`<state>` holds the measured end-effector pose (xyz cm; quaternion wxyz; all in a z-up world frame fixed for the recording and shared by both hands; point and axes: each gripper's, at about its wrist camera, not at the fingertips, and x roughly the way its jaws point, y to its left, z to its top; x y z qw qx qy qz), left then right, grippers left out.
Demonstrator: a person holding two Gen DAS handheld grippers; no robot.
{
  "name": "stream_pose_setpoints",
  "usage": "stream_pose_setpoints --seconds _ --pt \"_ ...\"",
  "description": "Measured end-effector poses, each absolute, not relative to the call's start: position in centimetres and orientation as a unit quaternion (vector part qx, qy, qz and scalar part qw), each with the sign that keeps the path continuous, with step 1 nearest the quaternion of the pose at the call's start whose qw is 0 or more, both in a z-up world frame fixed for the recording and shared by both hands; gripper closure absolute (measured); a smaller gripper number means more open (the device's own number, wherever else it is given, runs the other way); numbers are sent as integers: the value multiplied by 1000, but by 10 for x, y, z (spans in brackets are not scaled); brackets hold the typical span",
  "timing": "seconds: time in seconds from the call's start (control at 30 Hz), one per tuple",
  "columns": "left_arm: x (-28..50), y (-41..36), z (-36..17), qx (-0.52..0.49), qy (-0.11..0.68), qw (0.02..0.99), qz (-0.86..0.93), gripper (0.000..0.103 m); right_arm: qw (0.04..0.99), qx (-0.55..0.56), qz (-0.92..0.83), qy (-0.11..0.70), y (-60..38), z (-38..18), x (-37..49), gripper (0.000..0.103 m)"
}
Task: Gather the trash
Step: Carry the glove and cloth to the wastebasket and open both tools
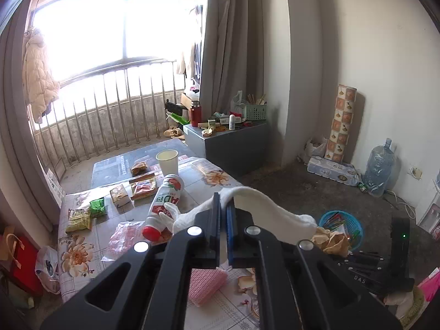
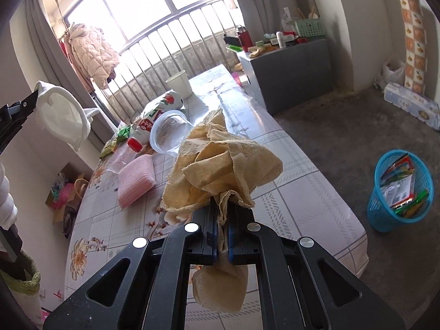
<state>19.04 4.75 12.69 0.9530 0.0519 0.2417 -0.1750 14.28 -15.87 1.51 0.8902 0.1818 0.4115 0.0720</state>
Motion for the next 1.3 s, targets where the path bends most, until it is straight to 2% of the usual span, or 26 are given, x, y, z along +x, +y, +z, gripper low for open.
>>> stream_pose_setpoints --seconds 0.33,0.67,0.83,1.03,1.3 --pt "189 -36 134 43 257 925 -277 100 899 225 43 374 -199 33 118 99" --pt "221 -201 104 70 329 855 -395 100 893 281 -93 339 -315 23 85 99" --pt "254 -296 61 99 388 818 -414 99 871 309 -163 346 -383 -5 76 99" --pt "299 -391 -21 145 471 770 -405 99 832 353 -198 380 -449 -54 97 99" --pt "350 -471 -128 133 561 726 -375 99 802 398 -228 384 -506 -85 108 99"
